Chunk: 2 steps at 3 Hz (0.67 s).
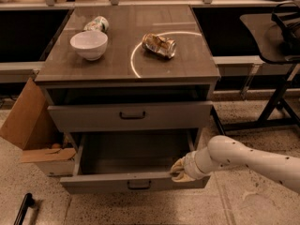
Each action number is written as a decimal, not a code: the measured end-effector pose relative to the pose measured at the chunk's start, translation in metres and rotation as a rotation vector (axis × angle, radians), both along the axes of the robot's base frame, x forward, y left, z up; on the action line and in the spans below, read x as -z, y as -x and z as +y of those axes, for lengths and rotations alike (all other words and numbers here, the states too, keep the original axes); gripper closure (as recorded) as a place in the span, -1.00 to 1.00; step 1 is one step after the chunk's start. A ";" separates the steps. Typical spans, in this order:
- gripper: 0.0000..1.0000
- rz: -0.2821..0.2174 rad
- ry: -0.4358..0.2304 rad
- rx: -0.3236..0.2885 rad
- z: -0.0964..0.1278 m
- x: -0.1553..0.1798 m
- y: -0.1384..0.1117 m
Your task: Open middle drawer
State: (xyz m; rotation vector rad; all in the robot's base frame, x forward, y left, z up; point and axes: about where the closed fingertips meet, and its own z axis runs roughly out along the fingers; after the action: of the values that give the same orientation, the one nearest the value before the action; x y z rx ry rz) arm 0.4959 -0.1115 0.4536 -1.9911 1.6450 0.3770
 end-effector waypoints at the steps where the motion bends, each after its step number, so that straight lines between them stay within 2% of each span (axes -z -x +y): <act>1: 1.00 0.032 -0.022 -0.004 -0.002 0.002 0.016; 2: 1.00 0.049 -0.037 0.002 -0.007 0.000 0.031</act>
Offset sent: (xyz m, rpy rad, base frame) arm -0.0475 -0.0157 0.0041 0.0511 0.0642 -0.0148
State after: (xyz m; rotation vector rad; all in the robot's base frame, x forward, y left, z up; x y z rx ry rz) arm 0.4646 -0.1186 0.4534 -1.9676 1.6583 0.4554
